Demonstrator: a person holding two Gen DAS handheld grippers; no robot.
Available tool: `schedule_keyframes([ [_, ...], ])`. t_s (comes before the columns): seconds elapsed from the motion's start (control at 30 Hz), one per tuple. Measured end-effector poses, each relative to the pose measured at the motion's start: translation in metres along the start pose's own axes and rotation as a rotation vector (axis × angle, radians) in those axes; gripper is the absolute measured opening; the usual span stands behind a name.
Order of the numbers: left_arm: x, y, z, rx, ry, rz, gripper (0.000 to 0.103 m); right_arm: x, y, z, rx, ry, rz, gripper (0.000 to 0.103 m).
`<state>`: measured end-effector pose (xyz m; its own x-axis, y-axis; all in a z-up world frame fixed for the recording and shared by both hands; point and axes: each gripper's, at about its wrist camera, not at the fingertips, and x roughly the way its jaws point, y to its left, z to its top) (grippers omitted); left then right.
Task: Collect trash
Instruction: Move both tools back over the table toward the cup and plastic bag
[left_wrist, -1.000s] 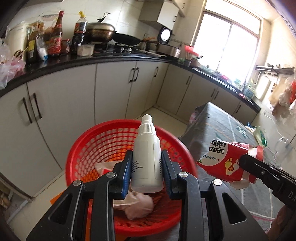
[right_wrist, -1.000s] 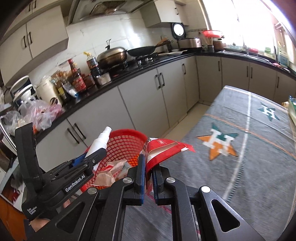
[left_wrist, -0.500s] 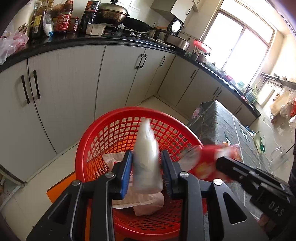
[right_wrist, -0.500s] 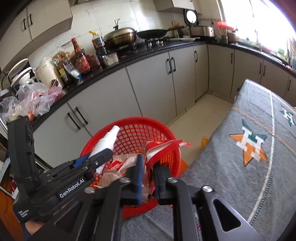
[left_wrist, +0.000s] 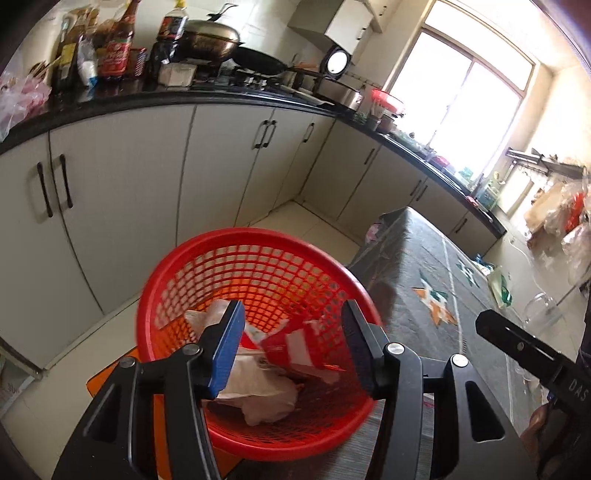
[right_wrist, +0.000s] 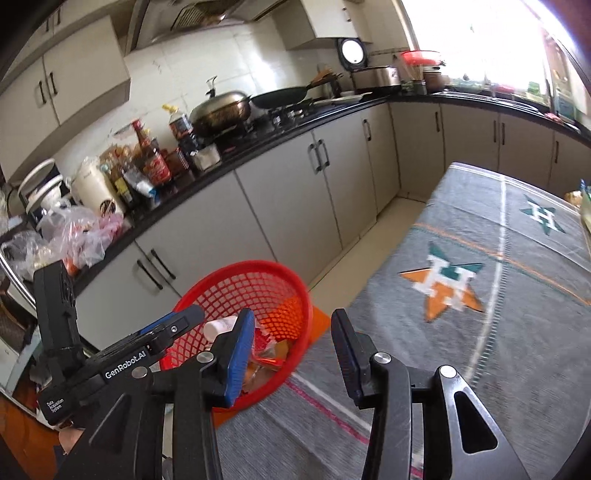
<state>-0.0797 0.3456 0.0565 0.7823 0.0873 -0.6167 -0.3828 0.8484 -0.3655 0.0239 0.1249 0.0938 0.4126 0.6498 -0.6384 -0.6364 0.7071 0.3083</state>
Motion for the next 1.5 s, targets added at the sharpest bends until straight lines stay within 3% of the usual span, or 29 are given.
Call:
schedule_keyframes([
  [0.43,-0.024,-0.107,-0.023,0.199,0.004,-0.094,0.061,-0.08,-0.063,-0.014,0.079,-0.087,-0.058,0.047],
  [0.77,-0.017,-0.226,-0.069,0.373,0.1,-0.21,0.063,-0.195,-0.204,-0.041,0.355,-0.231,-0.23,0.047],
  [1.03,-0.008,-0.312,-0.111,0.506,0.192,-0.284,0.064,-0.268,-0.327,-0.072,0.628,-0.275,-0.447,0.047],
  [1.23,0.0,-0.355,-0.124,0.562,0.245,-0.31,0.066,-0.268,-0.379,-0.092,0.776,-0.241,-0.493,0.049],
  [1.5,0.028,-0.404,-0.121,0.589,0.301,-0.318,0.071,-0.241,-0.395,-0.099,0.702,-0.2,-0.486,0.058],
])
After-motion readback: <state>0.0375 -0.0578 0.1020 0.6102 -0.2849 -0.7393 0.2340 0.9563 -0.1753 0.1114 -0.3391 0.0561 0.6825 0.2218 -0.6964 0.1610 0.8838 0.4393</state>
